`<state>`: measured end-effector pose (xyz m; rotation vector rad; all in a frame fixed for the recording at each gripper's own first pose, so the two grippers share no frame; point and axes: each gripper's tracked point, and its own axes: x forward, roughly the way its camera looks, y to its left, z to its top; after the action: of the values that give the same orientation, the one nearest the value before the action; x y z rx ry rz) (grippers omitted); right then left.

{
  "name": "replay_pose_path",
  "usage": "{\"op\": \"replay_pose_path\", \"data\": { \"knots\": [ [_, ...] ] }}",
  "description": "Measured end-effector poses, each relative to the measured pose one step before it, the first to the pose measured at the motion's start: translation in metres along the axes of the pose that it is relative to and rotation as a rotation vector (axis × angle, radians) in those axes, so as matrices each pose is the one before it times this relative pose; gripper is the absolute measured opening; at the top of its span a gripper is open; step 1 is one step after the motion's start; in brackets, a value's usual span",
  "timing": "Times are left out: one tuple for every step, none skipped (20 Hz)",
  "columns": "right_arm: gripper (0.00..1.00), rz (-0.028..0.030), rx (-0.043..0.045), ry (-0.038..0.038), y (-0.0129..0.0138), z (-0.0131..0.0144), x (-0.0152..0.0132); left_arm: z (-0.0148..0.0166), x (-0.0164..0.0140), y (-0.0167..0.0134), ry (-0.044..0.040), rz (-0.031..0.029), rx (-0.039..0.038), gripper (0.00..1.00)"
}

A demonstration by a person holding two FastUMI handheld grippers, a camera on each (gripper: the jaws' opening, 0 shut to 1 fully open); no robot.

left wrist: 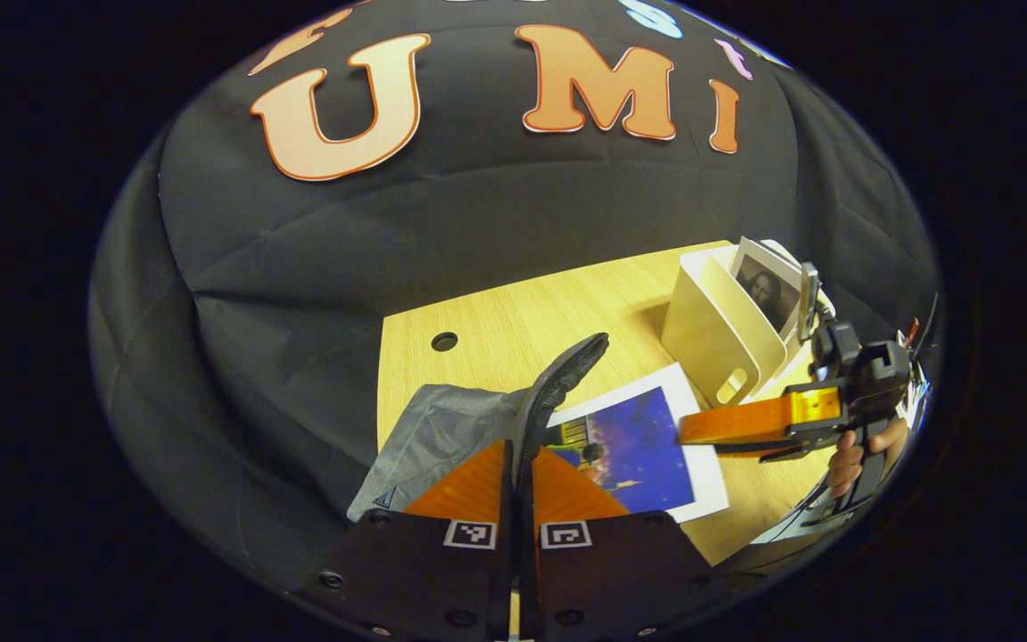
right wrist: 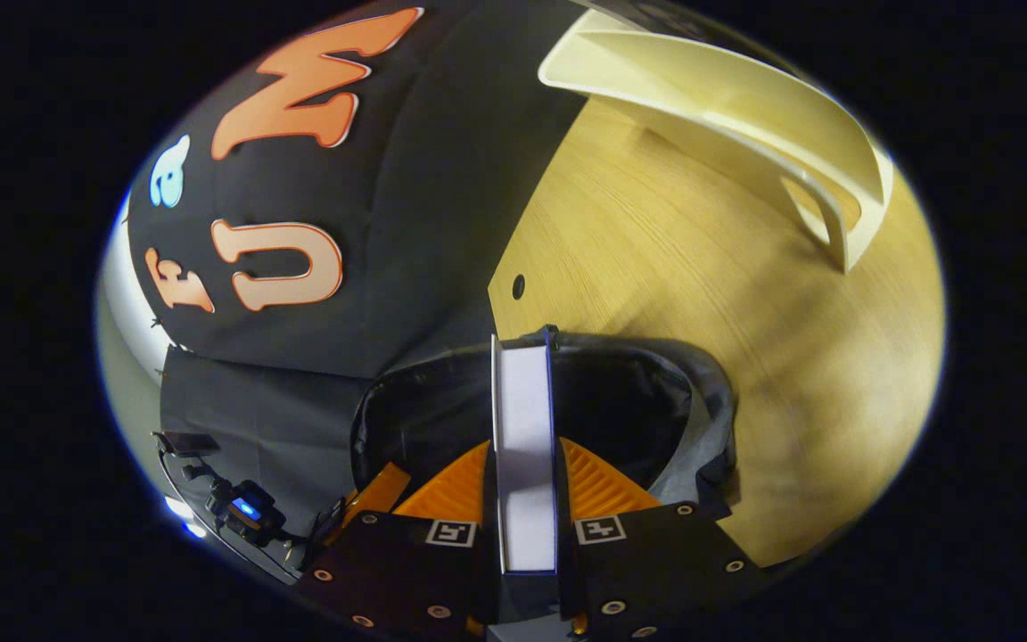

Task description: Open the schoolbag, grab two books from the bookshelf and put them into the schoolbag.

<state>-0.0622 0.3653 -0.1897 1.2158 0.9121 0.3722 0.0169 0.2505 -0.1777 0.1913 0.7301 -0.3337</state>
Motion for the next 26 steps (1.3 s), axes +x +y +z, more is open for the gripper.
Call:
{"op": "replay_pose_path", "data": {
  "knots": [
    [0.26, 0.01041, 0.00421, -0.01160, 0.00025, -0.00139, 0.00590, 0.00123, -0.00187, 0.00078, -0.00451, 0.00144, 0.00781, 0.04],
    [0.26, 0.00820, -0.01746, -0.00930, -0.00034, -0.00231, 0.00580, 0.00027, 0.00058, 0.00013, -0.00147, 0.00122, 0.00402, 0.04],
    [0.26, 0.00184, -0.02239, -0.00996, -0.00046, -0.00396, 0.00547, 0.00070, 0.00040, -0.00138, -0.00126, -0.00690, 0.00431, 0.04],
    [0.26, 0.00036, -0.01720, 0.00520, -0.00130, -0.00457, 0.00493, -0.00016, 0.00051, -0.00254, 0.00002, -0.00530, 0.00067, 0.04],
    [0.26, -0.00202, -0.00780, -0.00163, -0.00042, -0.00307, 0.00560, 0.00121, 0.00035, -0.00254, 0.00109, -0.00745, 0.00158, 0.04],
    [0.26, -0.00294, -0.00624, -0.00181, -0.00122, -0.00234, 0.00627, 0.00021, 0.00161, -0.00121, -0.00137, -0.00395, 0.00096, 0.04],
    [0.26, -0.00308, -0.00566, -0.00356, -0.00072, -0.00128, 0.00666, 0.00057, 0.00359, -0.00359, 0.00182, -0.00731, 0.00534, 0.04],
    [0.26, -0.00556, -0.00381, 0.00485, 0.00004, -0.00356, 0.00493, 0.00149, 0.00099, -0.00363, 0.00073, -0.00557, 0.00182, 0.04],
    [0.26, 0.00039, 0.00321, -0.00456, 0.00015, 0.00028, 0.00501, 0.00087, 0.00148, -0.00220, 0.00026, -0.00615, 0.00080, 0.04],
    [0.27, -0.01253, -0.00378, 0.00292, -0.00266, -0.00211, 0.00707, 0.00118, 0.00067, -0.00422, -0.00260, -0.00906, -0.00107, 0.04],
    [0.26, -0.01067, 0.01422, 0.02179, -0.00073, -0.00487, 0.00601, 0.00047, 0.00242, -0.00195, 0.00248, -0.00336, 0.00030, 0.04],
    [0.28, -0.01408, 0.00285, 0.01555, -0.00043, -0.00390, 0.00613, 0.00024, 0.00170, -0.00212, -0.00128, -0.00493, -0.00385, 0.04],
    [0.29, -0.00443, -0.00630, 0.00480, 0.00170, -0.00418, 0.00408, 0.00273, 0.00155, -0.00281, -0.00460, -0.00283, 0.00064, 0.04],
    [0.29, -0.01031, -0.01500, 0.01270, -0.00009, -0.00319, 0.00311, 0.00026, 0.00039, -0.00080, -0.00120, -0.00337, 0.00163, 0.04],
    [0.41, -0.01605, -0.01159, 0.02529, -0.00146, -0.00332, 0.00371, 0.00081, 0.00041, 0.00061, -0.00135, 0.00371, 0.00159, 0.04],
    [0.32, -0.01777, -0.01079, 0.02553, -0.00177, -0.00352, 0.00244, -0.00111, 0.00096, 0.00109, 0.00163, 0.00062, -0.00515, 0.04],
    [0.34, -0.03026, -0.02319, 0.03849, -0.00269, -0.00227, 0.00008, -0.00117, 0.00044, 0.00103, 0.00050, 0.00161, -0.00652, 0.04],
    [0.41, -0.01069, -0.03488, 0.03285, 0.00054, -0.00761, -0.00515, -0.00239, -0.00029, 0.00230, 0.00453, 0.00346, -0.00938, 0.04],
    [0.49, -0.01223, -0.03539, 0.01781, 0.00178, 0.00033, -0.00563, 0.00007, -0.00047, 0.00125, -0.00136, -0.00234, -0.00489, 0.04],
    [0.53, -0.01969, -0.04428, 0.01696, 0.00109, 0.00099, -0.00849, -0.00028, 0.00229, 0.00053, 0.00011, 0.00436, -0.00094, 0.04],
    [0.75, -0.02047, -0.04422, 0.01030, 0.00085, 0.00343, -0.00893, -0.00023, 0.00071, 0.00151, -0.00002, 0.00203, -0.00095, 0.04],
    [0.98, -0.01883, -0.03978, 0.00648, 0.00118, 0.00126, -0.00934, -0.00072, -0.00210, 0.00206, -0.00284, 0.00625, -0.00233, 0.04],
    [0.98, -0.01898, -0.04104, 0.00198, -0.00115, 0.00290, -0.01006, -0.00108, 0.00118, 0.00003, -0.00028, -0.00190, -0.00352, 0.04],
    [0.98, -0.01942, -0.03670, -0.00431, -0.00130, 0.00486, -0.00864, -0.00121, -0.00086, -0.00060, -0.00105, 0.00747, -0.00221, 0.04],
    [0.98, -0.02392, -0.03385, -0.00053, -0.00474, 0.00371, -0.00990, -0.00076, 0.00079, 0.00037, 0.00083, 0.00007, -0.00388, 0.04],
    [0.98, -0.02061, -0.03034, -0.00003, -0.00615, 0.00224, -0.01331, -0.00117, 0.00008, -0.00022, 0.00116, 0.00253, -0.00350, 0.04]
  ]
}}
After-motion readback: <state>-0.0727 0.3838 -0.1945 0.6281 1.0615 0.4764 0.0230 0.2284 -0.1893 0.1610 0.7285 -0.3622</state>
